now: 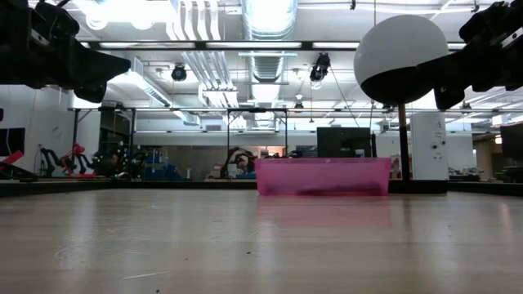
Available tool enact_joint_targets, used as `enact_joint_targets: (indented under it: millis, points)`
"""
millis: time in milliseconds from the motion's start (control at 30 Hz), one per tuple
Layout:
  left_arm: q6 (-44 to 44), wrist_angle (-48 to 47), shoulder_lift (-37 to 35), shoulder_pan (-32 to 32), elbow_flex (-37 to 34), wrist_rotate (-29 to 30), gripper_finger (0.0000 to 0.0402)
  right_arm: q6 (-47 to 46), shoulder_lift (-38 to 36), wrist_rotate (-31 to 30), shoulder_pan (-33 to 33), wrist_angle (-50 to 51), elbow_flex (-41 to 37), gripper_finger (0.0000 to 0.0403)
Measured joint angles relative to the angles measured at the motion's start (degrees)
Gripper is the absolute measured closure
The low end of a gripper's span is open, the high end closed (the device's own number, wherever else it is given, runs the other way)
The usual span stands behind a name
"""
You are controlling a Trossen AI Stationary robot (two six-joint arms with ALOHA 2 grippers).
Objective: Pick and place items into bin
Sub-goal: Return to Home Position
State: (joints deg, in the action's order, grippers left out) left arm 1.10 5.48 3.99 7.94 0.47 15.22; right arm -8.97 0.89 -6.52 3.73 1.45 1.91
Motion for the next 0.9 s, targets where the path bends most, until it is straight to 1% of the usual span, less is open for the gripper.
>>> enact_joint_targets:
  millis: [900]
  points:
    - [0.0,0.0,0.0,0.0,0.0,0.0,0.0402,0.0,0.0,0.0,0.0,0.0,0.0,0.0394]
